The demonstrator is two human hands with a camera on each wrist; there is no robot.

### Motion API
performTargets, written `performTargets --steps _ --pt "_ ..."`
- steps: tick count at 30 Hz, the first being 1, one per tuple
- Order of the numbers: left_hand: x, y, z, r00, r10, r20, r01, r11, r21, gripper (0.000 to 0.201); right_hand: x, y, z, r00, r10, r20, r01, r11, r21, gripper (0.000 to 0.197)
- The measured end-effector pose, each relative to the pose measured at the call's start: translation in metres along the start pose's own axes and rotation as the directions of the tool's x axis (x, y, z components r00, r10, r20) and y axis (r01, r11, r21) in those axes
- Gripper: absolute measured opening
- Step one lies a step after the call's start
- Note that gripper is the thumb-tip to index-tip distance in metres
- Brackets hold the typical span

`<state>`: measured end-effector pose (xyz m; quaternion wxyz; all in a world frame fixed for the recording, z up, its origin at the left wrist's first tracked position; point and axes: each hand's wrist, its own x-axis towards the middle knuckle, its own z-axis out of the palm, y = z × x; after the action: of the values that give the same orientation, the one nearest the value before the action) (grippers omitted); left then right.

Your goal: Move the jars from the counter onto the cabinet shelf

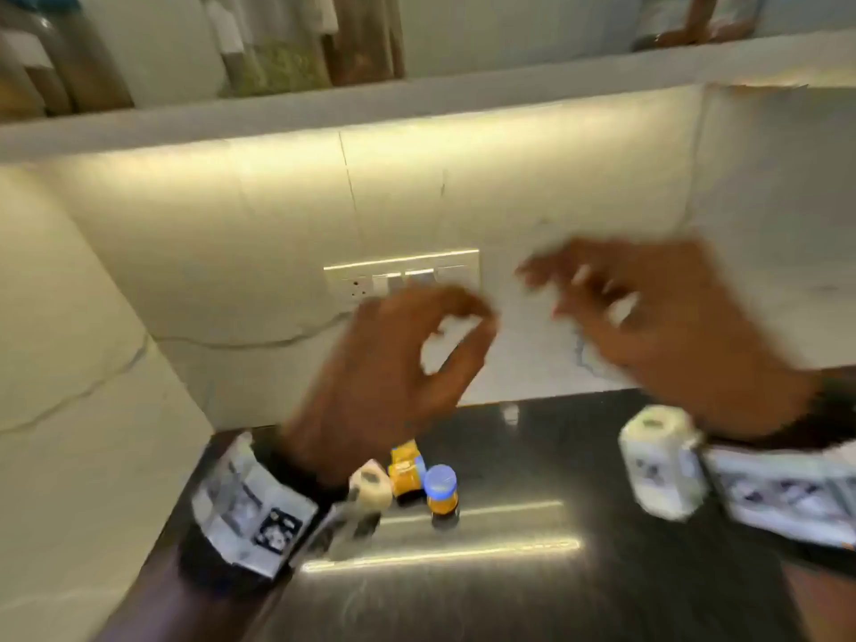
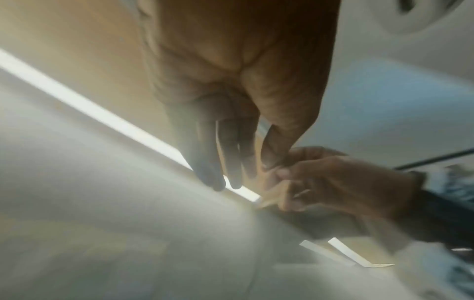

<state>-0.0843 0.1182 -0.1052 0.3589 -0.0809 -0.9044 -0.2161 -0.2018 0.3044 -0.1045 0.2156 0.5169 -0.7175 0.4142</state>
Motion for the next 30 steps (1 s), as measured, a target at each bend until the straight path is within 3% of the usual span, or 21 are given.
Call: performTargets --steps 2,4,6,9,12,15,19,24,27,30 --pt "-0.062 -0.064 0.040 0.965 -0.238 0.109 0.239 0.971 0.003 0.014 -0.030 0.022 0.055 0.972 0.176 0.156 -0.180 0.984 0.011 0.027" --pt "-0.118 -0.123 0.079 0.882 -0.423 0.207 0.420 0.905 0.064 0.018 -0.073 0.056 0.133 0.866 0.367 0.340 -0.358 0.929 -0.091 0.031" --pt "-0.165 -0.158 0.107 0.779 -0.569 0.264 0.566 0.819 0.097 0.027 -0.108 0.075 0.197 0.756 0.478 0.447 -0.466 0.873 -0.145 0.039" --pt "-0.207 -0.181 0.129 0.686 -0.650 0.326 0.638 0.753 0.159 0.043 -0.140 0.089 0.253 0.641 0.556 0.530 -0.542 0.816 -0.200 0.058" --pt "-0.219 -0.190 0.140 0.654 -0.681 0.329 0.677 0.721 0.147 0.051 -0.159 0.095 0.284 0.557 0.551 0.621 -0.501 0.820 -0.277 0.070" --pt "-0.220 -0.197 0.152 0.639 -0.684 0.351 0.685 0.714 0.146 0.057 -0.168 0.097 0.294 0.596 0.581 0.554 -0.507 0.808 -0.302 0.063" --pt "-0.219 -0.208 0.169 0.626 -0.687 0.369 0.676 0.714 0.182 0.061 -0.186 0.098 0.276 0.542 0.681 0.492 -0.645 0.713 -0.276 0.062" --pt "-0.210 -0.215 0.184 0.568 -0.768 0.295 0.739 0.634 0.229 0.047 -0.215 0.102 0.232 0.497 0.788 0.363 -0.861 0.500 0.093 0.046" --pt "-0.204 -0.215 0.191 0.509 -0.823 0.253 0.794 0.562 0.231 0.040 -0.229 0.100 0.210 0.444 0.834 0.327 -0.882 0.344 0.321 0.048" --pt "-0.198 -0.205 0.196 0.447 -0.844 0.297 0.870 0.487 0.074 0.040 -0.236 0.091 0.194 0.384 0.871 0.307 -0.858 0.213 0.468 0.048"
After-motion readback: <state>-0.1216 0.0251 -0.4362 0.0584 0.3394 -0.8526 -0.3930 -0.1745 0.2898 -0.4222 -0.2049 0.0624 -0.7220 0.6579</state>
